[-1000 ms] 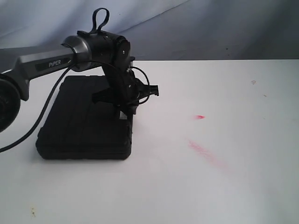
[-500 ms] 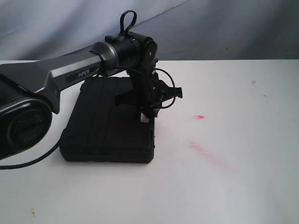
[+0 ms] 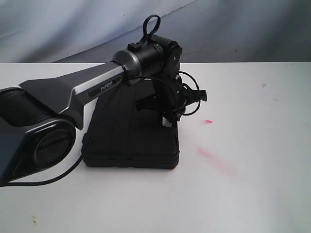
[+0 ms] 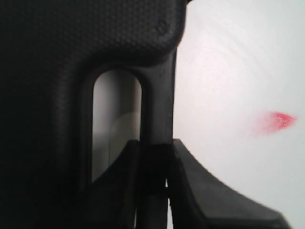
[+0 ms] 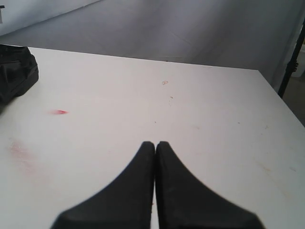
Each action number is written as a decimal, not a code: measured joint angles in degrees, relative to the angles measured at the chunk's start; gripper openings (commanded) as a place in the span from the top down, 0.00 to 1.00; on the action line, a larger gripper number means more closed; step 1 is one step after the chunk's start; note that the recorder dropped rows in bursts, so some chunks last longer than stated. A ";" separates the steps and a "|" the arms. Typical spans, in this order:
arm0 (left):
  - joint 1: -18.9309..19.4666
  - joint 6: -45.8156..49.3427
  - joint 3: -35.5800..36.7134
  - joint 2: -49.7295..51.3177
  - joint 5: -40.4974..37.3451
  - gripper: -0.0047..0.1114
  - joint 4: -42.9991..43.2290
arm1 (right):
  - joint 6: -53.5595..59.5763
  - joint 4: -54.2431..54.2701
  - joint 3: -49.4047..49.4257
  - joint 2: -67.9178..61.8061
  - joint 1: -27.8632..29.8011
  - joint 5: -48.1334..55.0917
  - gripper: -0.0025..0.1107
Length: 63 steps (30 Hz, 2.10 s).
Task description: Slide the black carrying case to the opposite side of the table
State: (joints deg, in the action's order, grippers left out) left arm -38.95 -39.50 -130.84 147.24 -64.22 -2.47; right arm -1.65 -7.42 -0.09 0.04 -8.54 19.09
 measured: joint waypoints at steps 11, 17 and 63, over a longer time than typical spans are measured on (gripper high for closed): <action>-1.11 -0.22 -0.04 0.00 0.51 0.96 -0.53 | 0.00 0.00 0.00 0.00 0.00 0.00 0.98; -1.11 -0.22 -0.04 0.00 0.51 0.96 -0.53 | 0.00 0.00 0.00 0.00 0.00 0.00 0.98; -7.62 8.79 -9.82 -15.66 3.36 0.96 33.29 | 0.00 0.00 0.00 0.00 0.00 0.00 0.98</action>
State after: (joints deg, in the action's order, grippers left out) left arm -46.57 -30.72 -140.66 131.58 -60.86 30.82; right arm -1.65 -7.42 -0.09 0.04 -8.54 19.09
